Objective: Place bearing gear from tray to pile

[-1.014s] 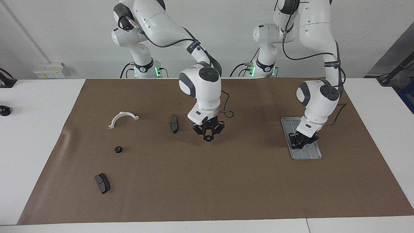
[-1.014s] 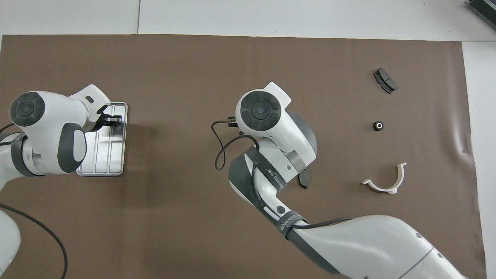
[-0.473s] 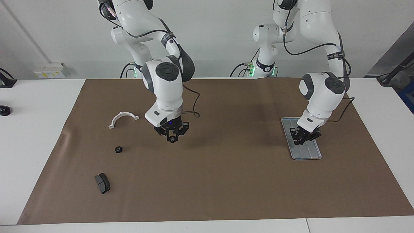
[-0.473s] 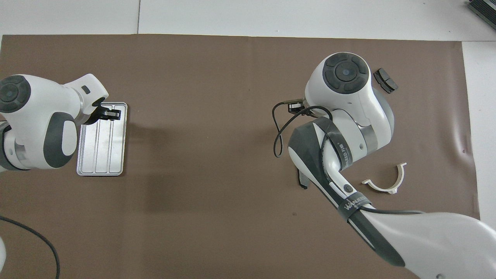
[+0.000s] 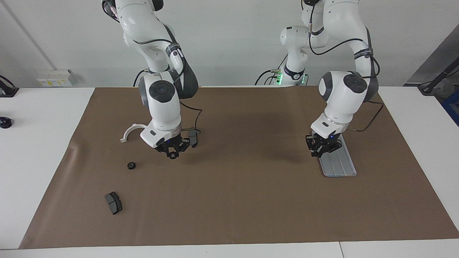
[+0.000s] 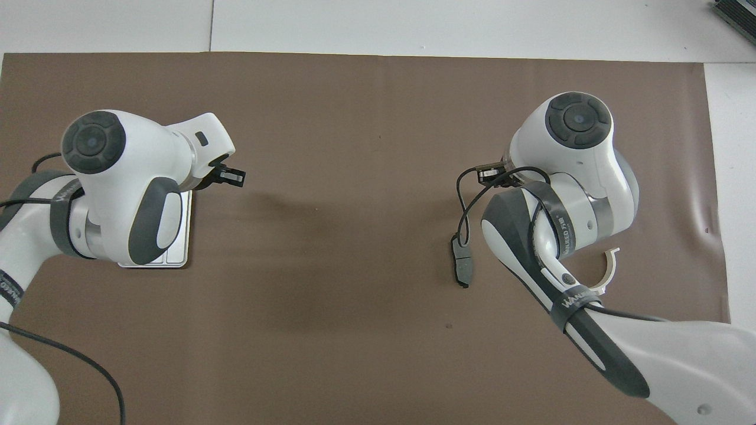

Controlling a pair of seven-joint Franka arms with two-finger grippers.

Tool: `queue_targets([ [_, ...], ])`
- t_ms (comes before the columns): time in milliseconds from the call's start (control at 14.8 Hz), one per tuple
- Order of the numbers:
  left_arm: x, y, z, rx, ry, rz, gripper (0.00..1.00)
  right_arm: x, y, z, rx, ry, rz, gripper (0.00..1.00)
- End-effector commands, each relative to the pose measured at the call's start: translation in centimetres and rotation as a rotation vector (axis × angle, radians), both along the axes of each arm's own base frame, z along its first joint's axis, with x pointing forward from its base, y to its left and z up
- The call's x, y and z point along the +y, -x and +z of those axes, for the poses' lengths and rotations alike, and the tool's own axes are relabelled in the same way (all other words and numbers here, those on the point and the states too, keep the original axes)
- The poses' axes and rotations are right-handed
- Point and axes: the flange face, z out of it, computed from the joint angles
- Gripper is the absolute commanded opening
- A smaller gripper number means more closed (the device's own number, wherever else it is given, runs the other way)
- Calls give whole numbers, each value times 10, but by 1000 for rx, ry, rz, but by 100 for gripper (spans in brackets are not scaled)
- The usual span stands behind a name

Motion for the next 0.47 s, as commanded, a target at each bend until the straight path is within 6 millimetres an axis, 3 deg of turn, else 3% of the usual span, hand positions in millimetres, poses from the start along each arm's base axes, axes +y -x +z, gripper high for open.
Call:
queue_targets([
  [0,-59,15,-6,-4,5,-69,0,-39,25,-17,11,-23,56,0],
  [68,-85,21,-26,3,9,-68,0,-48,30,-21,26,-20,78,0],
  [203,-122,31,-42,-1,19,-65,0,-67,34,-29,38,-18,74,0],
  [406,-144,35,-46,-5,23,-92,0,-79,53,-51,60,-18,61,2],
])
